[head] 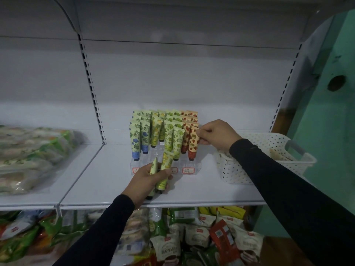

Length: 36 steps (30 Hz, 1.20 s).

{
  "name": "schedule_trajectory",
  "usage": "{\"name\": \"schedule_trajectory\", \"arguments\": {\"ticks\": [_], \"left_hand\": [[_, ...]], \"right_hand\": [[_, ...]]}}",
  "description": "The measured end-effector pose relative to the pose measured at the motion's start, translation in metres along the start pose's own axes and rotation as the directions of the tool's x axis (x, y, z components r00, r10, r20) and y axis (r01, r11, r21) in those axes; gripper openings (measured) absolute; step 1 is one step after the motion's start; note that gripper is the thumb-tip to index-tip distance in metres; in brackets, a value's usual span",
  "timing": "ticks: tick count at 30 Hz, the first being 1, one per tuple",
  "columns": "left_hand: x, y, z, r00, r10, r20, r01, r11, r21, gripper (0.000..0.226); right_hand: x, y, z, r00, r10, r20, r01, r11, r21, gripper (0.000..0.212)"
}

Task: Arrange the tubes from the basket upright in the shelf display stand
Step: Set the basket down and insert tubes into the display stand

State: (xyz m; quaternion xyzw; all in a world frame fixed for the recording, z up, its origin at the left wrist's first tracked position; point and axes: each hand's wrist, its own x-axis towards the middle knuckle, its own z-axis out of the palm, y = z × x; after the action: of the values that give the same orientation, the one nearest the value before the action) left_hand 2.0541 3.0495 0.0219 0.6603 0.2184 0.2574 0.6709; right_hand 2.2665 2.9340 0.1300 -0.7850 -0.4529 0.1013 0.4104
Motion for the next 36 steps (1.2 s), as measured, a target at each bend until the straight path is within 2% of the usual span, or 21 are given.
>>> {"name": "schedule_trajectory", "arguments": {"ticks": [5,8,14,17,20,23,25,29,32,36], "left_hand": [[0.003,-0.004,-0.002,1.000,-0.004,0.009,0.004,1.000,0.011,0.023],[0.003,-0.003,-0.002,1.000,-0.002,0.003,0.002,1.000,0.017,0.020],[0.000,0.000,-0.004,1.000,-0.007,0.020,0.007,1.000,0.003,0.028],[0.000,0.000,-0.006,1.000,-0.006,0.016,0.006,1.000,-0.006,0.013],[-0.002,0.005,-0.005,1.000,-0.012,0.021,0.013,1.000,-0.028,0.014],[-0.005,0.016,-0.003,0.998,0.009,0.057,-0.006,0.999,-0.045,0.028],[-0.006,0.024,-0.002,0.997,0.027,0.071,-0.025,0.999,-0.031,0.036],[-0.008,0.036,0.005,0.992,0.042,0.116,-0.034,0.997,-0.065,0.030],[-0.010,0.038,0.007,0.988,0.040,0.146,-0.030,0.997,-0.068,0.039],[-0.011,0.037,0.002,0.985,0.039,0.167,-0.036,0.999,-0.017,0.046]], "right_hand": [[0.001,-0.004,-0.003,0.999,0.031,0.037,-0.032,0.999,0.017,0.028],[-0.001,-0.002,0.000,1.000,0.021,0.003,-0.021,1.000,0.017,0.037],[-0.006,0.000,0.001,0.999,0.001,-0.040,-0.005,0.995,-0.101,0.057],[-0.009,-0.005,-0.002,0.995,-0.017,-0.094,0.000,0.984,-0.178,0.062],[-0.012,-0.009,-0.004,0.960,-0.147,-0.239,0.075,0.956,-0.285,0.058],[-0.026,-0.018,0.000,0.920,-0.220,-0.324,0.167,0.969,-0.184,0.050],[-0.038,-0.028,0.008,0.950,-0.215,-0.225,0.186,0.972,-0.141,0.046],[-0.049,-0.038,0.027,0.985,-0.141,0.103,0.152,0.982,-0.109,0.038],[-0.046,-0.034,0.033,0.967,-0.077,0.242,0.048,0.991,0.124,0.030],[-0.045,-0.036,0.030,0.942,-0.003,0.336,-0.155,0.882,0.445,0.018]]}}
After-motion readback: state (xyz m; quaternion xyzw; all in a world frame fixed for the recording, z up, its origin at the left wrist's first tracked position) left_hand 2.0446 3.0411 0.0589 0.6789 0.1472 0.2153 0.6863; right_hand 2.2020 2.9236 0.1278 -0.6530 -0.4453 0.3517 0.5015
